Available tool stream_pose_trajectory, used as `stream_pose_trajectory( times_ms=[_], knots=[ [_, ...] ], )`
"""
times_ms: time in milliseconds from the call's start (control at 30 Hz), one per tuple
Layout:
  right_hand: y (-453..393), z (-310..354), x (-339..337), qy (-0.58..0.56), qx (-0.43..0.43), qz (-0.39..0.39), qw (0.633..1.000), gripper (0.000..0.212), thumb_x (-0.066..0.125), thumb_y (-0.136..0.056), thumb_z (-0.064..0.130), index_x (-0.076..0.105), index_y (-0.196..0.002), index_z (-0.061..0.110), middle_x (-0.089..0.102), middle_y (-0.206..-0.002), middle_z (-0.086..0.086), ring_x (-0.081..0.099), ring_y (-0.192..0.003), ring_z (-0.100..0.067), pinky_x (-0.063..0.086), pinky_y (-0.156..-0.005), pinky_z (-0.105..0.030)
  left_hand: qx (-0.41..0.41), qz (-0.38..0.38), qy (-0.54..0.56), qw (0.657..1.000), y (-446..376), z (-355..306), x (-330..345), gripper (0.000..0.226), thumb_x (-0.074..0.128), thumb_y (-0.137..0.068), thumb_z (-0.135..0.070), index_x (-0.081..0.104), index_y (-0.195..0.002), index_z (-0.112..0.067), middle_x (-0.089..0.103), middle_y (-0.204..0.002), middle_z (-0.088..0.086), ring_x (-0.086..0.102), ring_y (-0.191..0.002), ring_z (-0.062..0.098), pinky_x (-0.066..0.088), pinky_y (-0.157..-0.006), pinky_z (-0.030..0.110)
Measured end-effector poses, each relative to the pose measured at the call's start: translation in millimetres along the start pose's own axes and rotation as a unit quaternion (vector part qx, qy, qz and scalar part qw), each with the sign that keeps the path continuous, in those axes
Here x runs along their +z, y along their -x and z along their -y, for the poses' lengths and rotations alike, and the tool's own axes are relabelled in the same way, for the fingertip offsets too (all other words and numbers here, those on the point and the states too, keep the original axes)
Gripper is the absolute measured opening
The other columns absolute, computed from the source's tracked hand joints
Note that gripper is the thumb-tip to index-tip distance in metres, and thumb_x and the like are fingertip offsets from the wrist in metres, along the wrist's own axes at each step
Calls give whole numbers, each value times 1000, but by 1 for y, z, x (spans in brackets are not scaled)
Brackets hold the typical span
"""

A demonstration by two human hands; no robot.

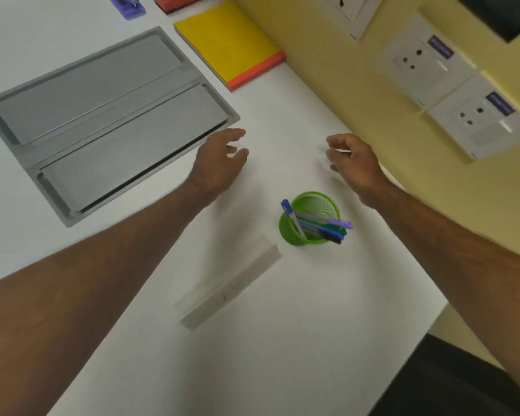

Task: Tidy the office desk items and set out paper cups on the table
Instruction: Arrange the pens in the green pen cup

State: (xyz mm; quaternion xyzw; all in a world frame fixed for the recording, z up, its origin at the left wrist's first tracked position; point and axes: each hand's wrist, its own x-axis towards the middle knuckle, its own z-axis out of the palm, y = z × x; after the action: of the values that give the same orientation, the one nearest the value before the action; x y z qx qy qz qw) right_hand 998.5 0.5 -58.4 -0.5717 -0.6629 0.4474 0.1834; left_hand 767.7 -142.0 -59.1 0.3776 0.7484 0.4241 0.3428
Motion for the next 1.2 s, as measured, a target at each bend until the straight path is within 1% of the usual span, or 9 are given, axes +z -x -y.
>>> stream_pose_trajectory(
  times_ms=[167,367,467,533,633,800,833,1000,1200],
  knots=[
    [64,-34,-19,-30,39,-20,999,25,60,-96,12,66,-119,21,65,-122,4,65,-102,-14,57,-98,-47,-15,55,-25,998,53,-1,14,38,63,-96,-19,62,-134,-20,63,-133,-2,63,-104,14,44,-86,13],
    [133,-66,-26,-10,55,-4,998,38,60,-93,6,61,-127,20,64,-122,7,64,-90,-13,55,-95,-44,-16,131,-45,990,90,1,31,49,70,-90,-22,58,-138,-26,59,-136,-7,60,-115,15,48,-92,23],
    [159,-77,-23,12,23,21,999,49,67,-89,2,55,-132,22,63,-127,2,65,-99,-16,54,-92,-33,-16,152,-52,987,99,1,37,62,76,-86,-22,52,-142,-24,57,-137,-6,57,-117,15,44,-85,20],
    [170,-81,-17,4,1,42,999,60,75,-86,3,50,-137,21,59,-131,0,64,-108,-20,55,-91,-31,-15,162,-50,985,103,0,41,70,80,-83,-23,48,-145,-24,56,-137,-6,55,-118,15,43,-84,20],
    [178,-80,-3,-24,-16,59,998,73,81,-83,10,41,-143,23,53,-138,3,61,-116,-19,56,-91,-33,-13,162,-51,985,107,-2,47,77,83,-80,-24,45,-146,-22,55,-139,-5,54,-119,15,45,-89,25],
    [172,-68,17,-42,-32,48,997,81,83,-83,22,35,-148,23,48,-147,7,54,-125,-13,50,-90,-19,-23,155,-27,987,108,-5,56,77,84,-79,-24,45,-145,-22,53,-142,-3,53,-124,16,50,-99,35],
    [170,-65,20,-45,-34,43,997,80,83,-83,23,35,-148,22,49,-147,6,54,-126,-12,50,-91,-19,-26,155,-20,987,108,-5,58,76,84,-79,-23,45,-145,-22,54,-142,-3,53,-125,17,50,-100,36],
    [163,-56,28,-85,-30,24,996,73,82,-83,28,42,-144,21,57,-140,6,56,-128,-9,53,-102,-34,-22,144,-10,989,105,-2,64,66,81,-81,-19,52,-139,-23,58,-138,-4,58,-122,17,53,-100,40],
    [152,-50,30,-83,-50,20,995,69,81,-85,27,43,-143,21,58,-139,6,57,-124,-9,52,-98,-24,-23,129,34,991,96,-2,65,61,81,-82,-17,54,-137,-21,61,-135,-4,63,-118,15,56,-95,36]
  ],
)
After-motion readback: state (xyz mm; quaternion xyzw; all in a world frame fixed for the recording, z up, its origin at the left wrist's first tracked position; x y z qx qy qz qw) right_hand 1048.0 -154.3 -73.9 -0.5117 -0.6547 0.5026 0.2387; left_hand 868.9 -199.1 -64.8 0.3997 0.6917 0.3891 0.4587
